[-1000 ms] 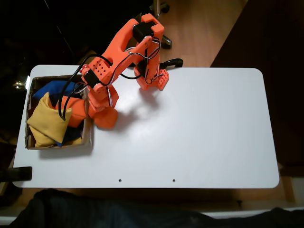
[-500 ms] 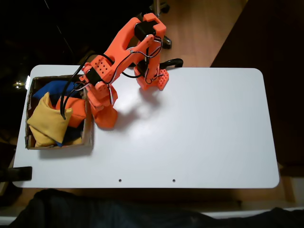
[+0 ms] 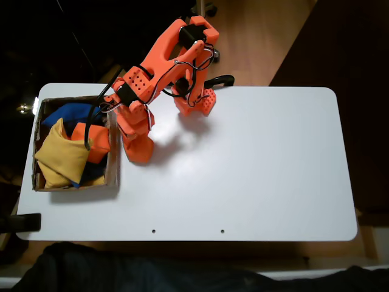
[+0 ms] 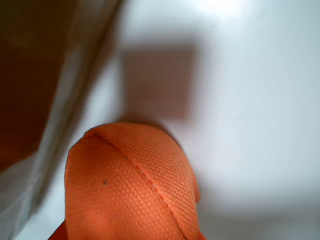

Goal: Grasp a bag and put it in the box.

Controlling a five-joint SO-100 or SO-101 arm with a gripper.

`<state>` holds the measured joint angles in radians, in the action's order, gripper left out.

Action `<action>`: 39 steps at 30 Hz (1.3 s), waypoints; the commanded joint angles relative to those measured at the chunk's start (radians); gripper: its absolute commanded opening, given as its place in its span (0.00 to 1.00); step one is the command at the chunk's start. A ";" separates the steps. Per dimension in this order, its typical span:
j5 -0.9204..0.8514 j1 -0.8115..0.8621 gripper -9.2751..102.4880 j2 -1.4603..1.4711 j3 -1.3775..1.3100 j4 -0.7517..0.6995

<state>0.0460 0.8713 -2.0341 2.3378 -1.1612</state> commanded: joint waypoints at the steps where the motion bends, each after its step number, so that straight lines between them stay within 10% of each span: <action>1: -0.002 -0.017 0.27 -0.063 0.000 -0.031; 39: 0.091 -0.132 0.28 -0.267 -0.779 -0.511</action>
<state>0.1304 0.7378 -2.2994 1.6981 -1.6582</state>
